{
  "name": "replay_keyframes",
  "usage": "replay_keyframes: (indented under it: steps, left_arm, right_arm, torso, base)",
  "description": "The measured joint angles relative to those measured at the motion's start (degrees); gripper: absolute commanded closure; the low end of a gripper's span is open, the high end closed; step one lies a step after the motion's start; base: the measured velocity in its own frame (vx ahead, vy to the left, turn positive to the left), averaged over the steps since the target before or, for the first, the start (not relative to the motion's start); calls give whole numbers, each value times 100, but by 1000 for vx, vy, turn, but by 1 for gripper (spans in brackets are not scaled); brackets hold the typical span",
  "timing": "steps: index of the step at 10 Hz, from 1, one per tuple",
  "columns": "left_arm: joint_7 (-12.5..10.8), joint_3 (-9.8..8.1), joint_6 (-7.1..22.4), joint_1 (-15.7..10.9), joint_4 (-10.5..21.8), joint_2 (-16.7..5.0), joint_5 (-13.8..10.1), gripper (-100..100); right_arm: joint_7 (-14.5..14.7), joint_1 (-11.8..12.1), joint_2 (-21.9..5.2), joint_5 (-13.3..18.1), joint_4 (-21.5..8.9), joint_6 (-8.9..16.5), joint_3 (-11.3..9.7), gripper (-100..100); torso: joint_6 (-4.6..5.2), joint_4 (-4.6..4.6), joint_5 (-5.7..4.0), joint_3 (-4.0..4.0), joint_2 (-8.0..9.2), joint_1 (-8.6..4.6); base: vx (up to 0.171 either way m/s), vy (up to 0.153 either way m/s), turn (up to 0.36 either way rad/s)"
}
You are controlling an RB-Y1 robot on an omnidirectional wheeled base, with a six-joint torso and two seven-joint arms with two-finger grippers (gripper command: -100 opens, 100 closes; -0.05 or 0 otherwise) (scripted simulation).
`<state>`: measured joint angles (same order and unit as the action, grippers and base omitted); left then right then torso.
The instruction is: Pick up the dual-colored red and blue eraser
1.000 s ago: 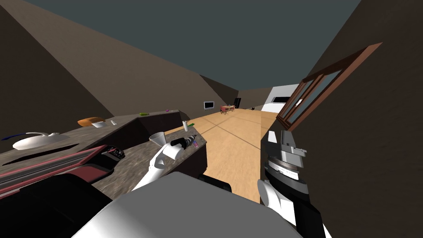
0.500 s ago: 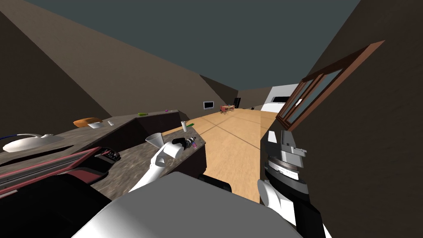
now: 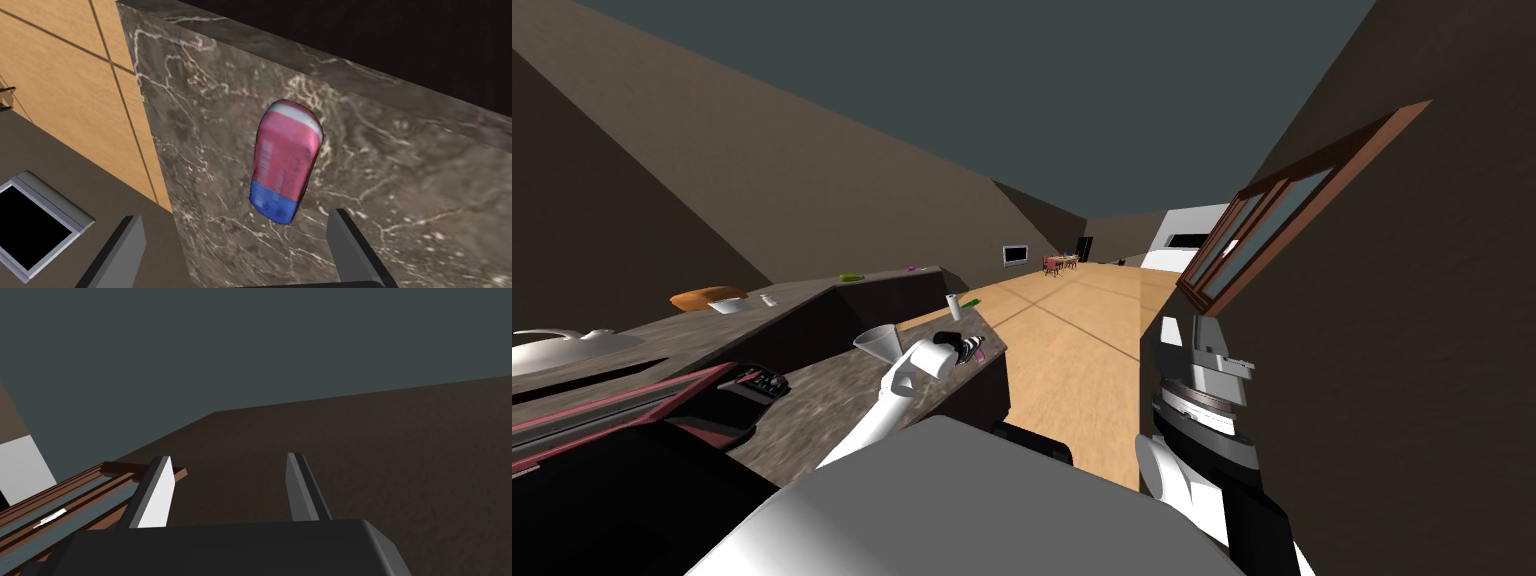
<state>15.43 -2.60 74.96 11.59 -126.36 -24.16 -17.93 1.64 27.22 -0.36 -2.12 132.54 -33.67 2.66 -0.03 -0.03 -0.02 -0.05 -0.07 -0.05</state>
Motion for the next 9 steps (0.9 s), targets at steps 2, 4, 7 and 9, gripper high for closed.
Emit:
replay_keyframes:
  steps: [2, 4, 7, 9]
  left_arm:
    - [83, -22, 322, -67, 70, -84, -87, -100]
    - [138, -8, 668, -136, 107, -143, -123, -100]
    - [226, -3, 1168, -225, 152, -259, -203, -100]
    - [292, -26, 1444, -295, 211, -351, -281, -100]
  right_arm:
    - [0, 0, 0, 0, 0, 0, 0, 0]
    - [0, 0, 0, 0, 0, 0, 0, 0]
    - [0, 0, 0, 0, 0, 0, 0, 0]
    - [0, 0, 0, 0, 0, 0, 0, 0]
  torso:
    - [0, -1, 0, -1, -2, -2]
    - [-1, 0, 0, 0, 1, -1]
    - [0, 0, 0, -1, -2, -2]
    - [0, 0, 0, -1, -2, -1]
  base:
    - [34, -21, -15]
    - [28, -17, -14]
    - [30, -18, -16]
    - [39, -22, -29]
